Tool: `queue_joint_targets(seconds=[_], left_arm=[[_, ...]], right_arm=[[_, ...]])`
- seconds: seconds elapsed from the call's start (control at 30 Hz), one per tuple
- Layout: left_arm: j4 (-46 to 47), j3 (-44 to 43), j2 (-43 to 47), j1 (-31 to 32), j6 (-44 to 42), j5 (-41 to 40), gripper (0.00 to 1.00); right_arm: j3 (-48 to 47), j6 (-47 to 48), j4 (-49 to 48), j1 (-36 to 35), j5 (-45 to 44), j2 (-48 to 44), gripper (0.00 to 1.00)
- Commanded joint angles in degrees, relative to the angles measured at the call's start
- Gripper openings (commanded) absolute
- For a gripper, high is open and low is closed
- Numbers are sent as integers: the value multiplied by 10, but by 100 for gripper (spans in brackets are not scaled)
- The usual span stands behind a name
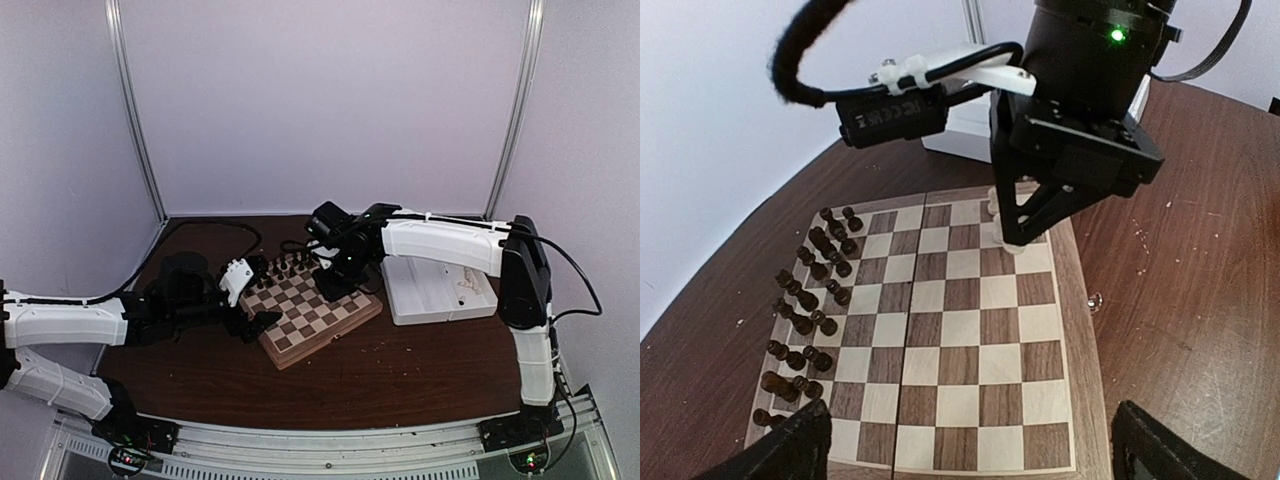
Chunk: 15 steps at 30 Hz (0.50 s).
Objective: Set up the chess pieces on the board
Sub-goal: Place the chess piece on the chessboard.
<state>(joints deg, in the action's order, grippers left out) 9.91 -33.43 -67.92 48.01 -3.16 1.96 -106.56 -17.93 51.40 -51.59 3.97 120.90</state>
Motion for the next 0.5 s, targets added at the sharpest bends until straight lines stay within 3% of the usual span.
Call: queue_joint_targets(seconds=[0.0, 0.47], left_arm=[[9, -2, 15, 2, 15, -11, 98], [-7, -6, 14, 1, 15, -11, 98]], right_arm=[[-28, 9, 22, 5, -29, 25, 5], [-49, 20, 24, 23, -31, 67, 5]])
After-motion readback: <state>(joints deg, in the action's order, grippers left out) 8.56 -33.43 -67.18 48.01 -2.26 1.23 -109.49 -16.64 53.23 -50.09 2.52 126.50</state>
